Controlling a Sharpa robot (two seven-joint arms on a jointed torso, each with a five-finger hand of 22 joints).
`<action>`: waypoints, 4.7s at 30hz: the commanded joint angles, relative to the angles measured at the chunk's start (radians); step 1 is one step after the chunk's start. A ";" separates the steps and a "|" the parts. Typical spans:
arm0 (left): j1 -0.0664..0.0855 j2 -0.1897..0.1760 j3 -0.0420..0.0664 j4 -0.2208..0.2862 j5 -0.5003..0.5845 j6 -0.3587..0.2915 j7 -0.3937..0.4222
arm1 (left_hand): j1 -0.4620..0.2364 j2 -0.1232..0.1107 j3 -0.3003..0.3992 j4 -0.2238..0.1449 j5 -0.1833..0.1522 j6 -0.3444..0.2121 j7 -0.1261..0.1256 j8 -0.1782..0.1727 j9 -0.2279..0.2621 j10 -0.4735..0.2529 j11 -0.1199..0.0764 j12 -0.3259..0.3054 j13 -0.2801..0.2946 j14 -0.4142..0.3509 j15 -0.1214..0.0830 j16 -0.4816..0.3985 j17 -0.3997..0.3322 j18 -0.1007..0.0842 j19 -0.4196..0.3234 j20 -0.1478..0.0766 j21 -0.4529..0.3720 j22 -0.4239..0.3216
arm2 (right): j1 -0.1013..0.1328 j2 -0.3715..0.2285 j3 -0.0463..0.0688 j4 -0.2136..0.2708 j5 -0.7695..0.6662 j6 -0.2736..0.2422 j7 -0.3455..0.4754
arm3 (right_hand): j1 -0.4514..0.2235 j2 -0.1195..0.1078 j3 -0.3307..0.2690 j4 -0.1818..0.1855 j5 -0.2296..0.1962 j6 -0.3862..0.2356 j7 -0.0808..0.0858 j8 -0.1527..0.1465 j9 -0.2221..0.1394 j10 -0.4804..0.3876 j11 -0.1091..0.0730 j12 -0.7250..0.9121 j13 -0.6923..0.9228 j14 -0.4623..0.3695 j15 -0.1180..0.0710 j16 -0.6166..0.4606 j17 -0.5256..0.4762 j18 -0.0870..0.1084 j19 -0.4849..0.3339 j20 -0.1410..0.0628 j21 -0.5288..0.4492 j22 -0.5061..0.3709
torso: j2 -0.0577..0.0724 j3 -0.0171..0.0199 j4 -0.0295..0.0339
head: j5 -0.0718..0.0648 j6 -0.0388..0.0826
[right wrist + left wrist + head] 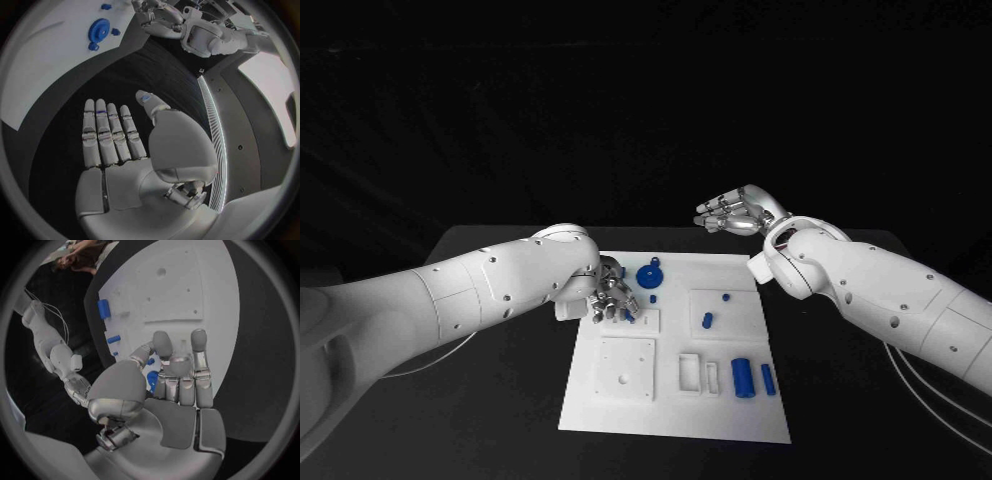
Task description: Assemble the parts on the task board
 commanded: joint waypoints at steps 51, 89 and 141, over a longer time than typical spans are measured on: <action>-0.007 0.015 -0.001 -0.017 -0.014 0.027 0.013 | 0.028 0.026 0.004 0.001 -0.011 0.210 -0.155 0.004 0.001 0.016 -0.037 -0.003 -0.004 -0.004 -0.008 -0.012 -0.014 -0.013 0.000 -0.002 -0.010 0.018 | 0.000 0.002 0.001 0.002 -0.003 0.017 0.005 | 0.006 0.005 -0.004 -0.002 0.004 -0.011 -0.002 0.002 -0.002 -0.006 0.001 -0.003 -0.001 -0.006 0.001 -0.004 -0.002 0.017 -0.008 -0.002 0.005 -0.001 | 0.000 0.0004 0.0000 | -0.001 -0.001; -0.013 -0.032 0.000 0.064 -0.075 -0.046 0.032 | 0.030 0.025 0.007 -0.002 -0.002 0.212 -0.155 0.005 -0.003 0.016 -0.038 -0.002 -0.005 -0.001 -0.009 -0.010 -0.014 -0.013 0.003 -0.003 -0.011 0.019 | -0.004 -0.002 0.001 0.003 -0.002 0.018 0.005 | 0.003 0.006 -0.005 -0.002 0.006 -0.010 -0.001 0.003 -0.002 -0.006 0.001 -0.003 -0.001 -0.007 0.002 -0.004 -0.002 0.017 -0.009 -0.002 0.005 -0.001 | 0.000 -0.0013 0.0004 | -0.002 -0.004; -0.016 -0.021 0.017 0.042 -0.098 -0.019 0.061 | 0.031 0.025 0.007 -0.004 -0.005 0.210 -0.155 0.004 -0.005 0.016 -0.038 -0.003 -0.007 -0.002 -0.009 -0.012 -0.022 -0.014 0.003 -0.003 -0.012 0.019 | -0.005 -0.003 0.001 0.005 -0.002 0.022 0.004 | 0.003 0.006 -0.005 -0.002 0.006 -0.010 -0.001 0.003 -0.002 -0.006 0.001 -0.003 -0.001 -0.007 0.002 -0.004 -0.002 0.017 -0.009 -0.002 0.005 -0.001 | 0.000 -0.0004 0.0008 | -0.005 -0.009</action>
